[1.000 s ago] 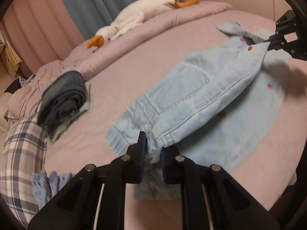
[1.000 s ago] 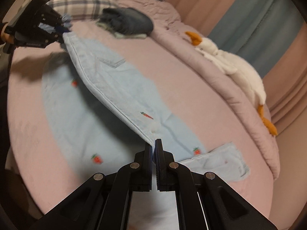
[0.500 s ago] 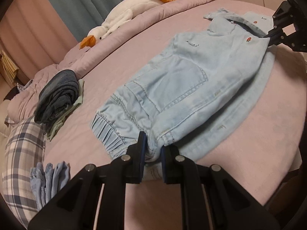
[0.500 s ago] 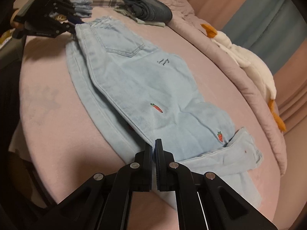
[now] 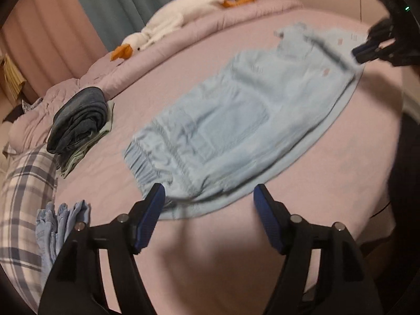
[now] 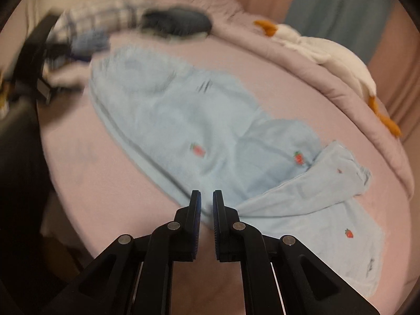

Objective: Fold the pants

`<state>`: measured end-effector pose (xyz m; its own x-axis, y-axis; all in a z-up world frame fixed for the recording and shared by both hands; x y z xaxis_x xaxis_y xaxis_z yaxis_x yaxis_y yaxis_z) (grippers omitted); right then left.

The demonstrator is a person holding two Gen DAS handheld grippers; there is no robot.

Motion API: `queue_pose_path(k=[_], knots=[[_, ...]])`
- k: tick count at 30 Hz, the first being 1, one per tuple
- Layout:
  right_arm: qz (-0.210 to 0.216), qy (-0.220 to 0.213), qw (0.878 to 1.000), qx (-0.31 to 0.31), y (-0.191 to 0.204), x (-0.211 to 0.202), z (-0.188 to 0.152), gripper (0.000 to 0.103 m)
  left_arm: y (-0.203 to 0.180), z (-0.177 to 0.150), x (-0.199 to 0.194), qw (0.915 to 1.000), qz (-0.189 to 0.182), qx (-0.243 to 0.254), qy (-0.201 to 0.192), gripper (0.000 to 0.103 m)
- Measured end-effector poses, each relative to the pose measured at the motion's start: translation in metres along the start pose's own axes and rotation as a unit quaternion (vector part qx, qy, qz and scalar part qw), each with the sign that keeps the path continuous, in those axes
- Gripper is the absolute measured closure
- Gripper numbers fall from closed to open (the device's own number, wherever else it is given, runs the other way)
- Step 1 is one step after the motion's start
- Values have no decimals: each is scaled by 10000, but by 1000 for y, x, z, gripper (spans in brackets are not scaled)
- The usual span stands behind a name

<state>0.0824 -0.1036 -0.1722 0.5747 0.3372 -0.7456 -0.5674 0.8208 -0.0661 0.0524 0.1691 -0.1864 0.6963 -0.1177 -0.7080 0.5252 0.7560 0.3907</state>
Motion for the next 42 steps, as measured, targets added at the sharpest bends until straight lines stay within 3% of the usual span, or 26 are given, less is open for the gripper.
queue_pose_path(k=[4, 7, 8, 10, 13, 15, 16, 17, 19, 22, 25, 27, 30, 31, 32, 33, 34, 35, 38, 41, 42], knots=[[283, -266, 9956, 854, -15, 9, 17, 98, -8, 37, 9, 9969, -392, -604, -316, 33], [88, 442, 9942, 979, -13, 57, 1, 98, -26, 63, 42, 9895, -849, -1152, -223, 32], [62, 831, 9917, 977, -10, 74, -12, 98, -33, 65, 51, 9879, -981, -1194, -114, 30], [73, 601, 9942, 888, -7, 67, -8, 97, -57, 55, 85, 9858, -1175, -1041, 598, 29], [402, 590, 9893, 1272, -20, 49, 1, 97, -66, 63, 82, 9907, -1028, -769, 445, 28], [333, 425, 9848, 1652, -45, 39, 12, 92, -69, 72, 80, 9908, -1044, -770, 394, 28], [222, 332, 9791, 1995, -64, 35, 20, 82, -72, 81, 77, 9896, -1138, -827, 305, 27], [162, 255, 9730, 2289, -82, 34, 27, 65, -76, 89, 75, 9882, -1252, -854, 215, 27], [-182, 117, 9576, 2874, -121, 35, 38, 46, -95, 114, 71, 9832, -1608, -859, -34, 27], [-623, 149, 9398, 3357, -166, 52, 56, 46, -124, 146, 70, 9732, -2143, -804, -227, 27], [-569, 419, 9222, 3802, -192, 83, 72, 46, -159, 177, 77, 9598, -2691, -737, -307, 27], [-590, 680, 9148, 3937, -201, 104, 77, 46, -180, 193, 84, 9539, -2904, -693, -325, 27], [-1037, 1253, 9113, 3783, -211, 133, 74, 47, -201, 210, 96, 9486, -3065, -737, -274, 29], [-1244, 1434, 9095, 3698, -212, 141, 69, 60, -207, 214, 100, 9483, -3080, -720, -248, 36], [-1311, 1502, 9111, 3609, -211, 145, 67, 77, -211, 217, 101, 9489, -3072, -680, -240, 51], [-1353, 1423, 9165, 3486, -209, 145, 68, 86, -214, 218, 103, 9519, -2999, -592, -224, 62], [-1273, 1344, 9174, 3523, -209, 142, 69, 98, -218, 220, 105, 9566, -2869, -480, -186, 79], [-1194, 1203, 9161, 3634, -209, 135, 69, 99, -219, 221, 105, 9573, -2847, -463, -173, 87], [-1018, 475, 9097, 3998, -218, 94, 66, 99, -216, 221, 98, 9560, -2858, -591, -283, 92], [-706, -516, 8930, 4414, -222, 27, 56, 99, -218, 223, 90, 9561, -2846, -578, -391, 93], [-661, -881, 8810, 4601, -223, -4, 44, 99, -221, 224, 89, 9565, -2840, -532, -397, 93]])
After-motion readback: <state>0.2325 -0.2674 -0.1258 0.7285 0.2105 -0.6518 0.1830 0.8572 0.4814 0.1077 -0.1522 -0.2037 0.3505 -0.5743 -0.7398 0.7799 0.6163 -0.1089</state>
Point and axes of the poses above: each gripper's, at about its wrist camera, not at the fingertips, and x roughly the way its jaws point, y to its left, z to its top, the point moved 8 cm from there along x, roughly the way its jaws point, and after that the axes turned 9 degrees about x, right-handed, at the moved point
